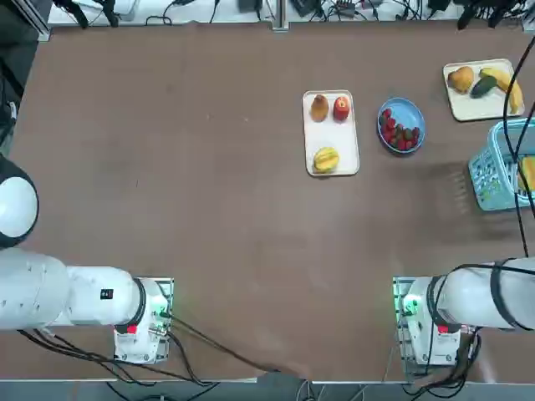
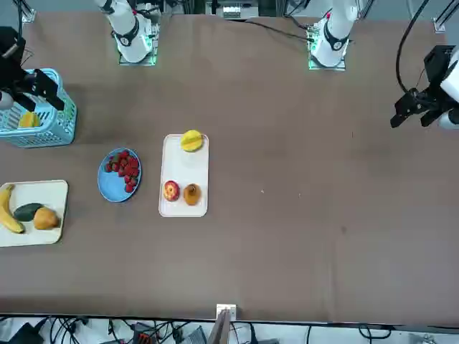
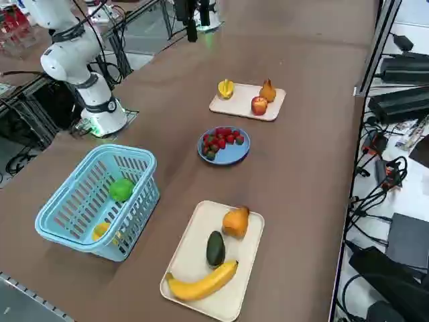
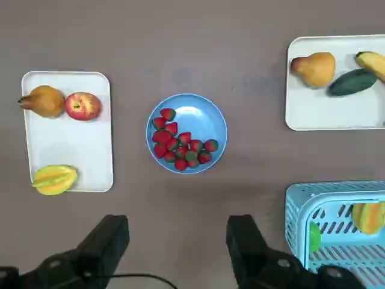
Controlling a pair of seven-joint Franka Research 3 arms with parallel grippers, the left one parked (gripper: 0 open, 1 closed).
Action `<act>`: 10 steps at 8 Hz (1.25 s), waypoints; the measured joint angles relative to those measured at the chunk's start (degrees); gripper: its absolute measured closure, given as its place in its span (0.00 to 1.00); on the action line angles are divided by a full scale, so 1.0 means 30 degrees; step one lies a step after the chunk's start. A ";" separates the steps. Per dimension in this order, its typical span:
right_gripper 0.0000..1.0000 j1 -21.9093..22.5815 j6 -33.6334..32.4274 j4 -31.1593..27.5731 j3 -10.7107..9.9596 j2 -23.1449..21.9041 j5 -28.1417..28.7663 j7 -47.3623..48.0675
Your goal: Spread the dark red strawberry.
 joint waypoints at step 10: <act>0.00 0.0741 0.0908 -0.0029 0.0171 0.0942 -0.0001 0.0276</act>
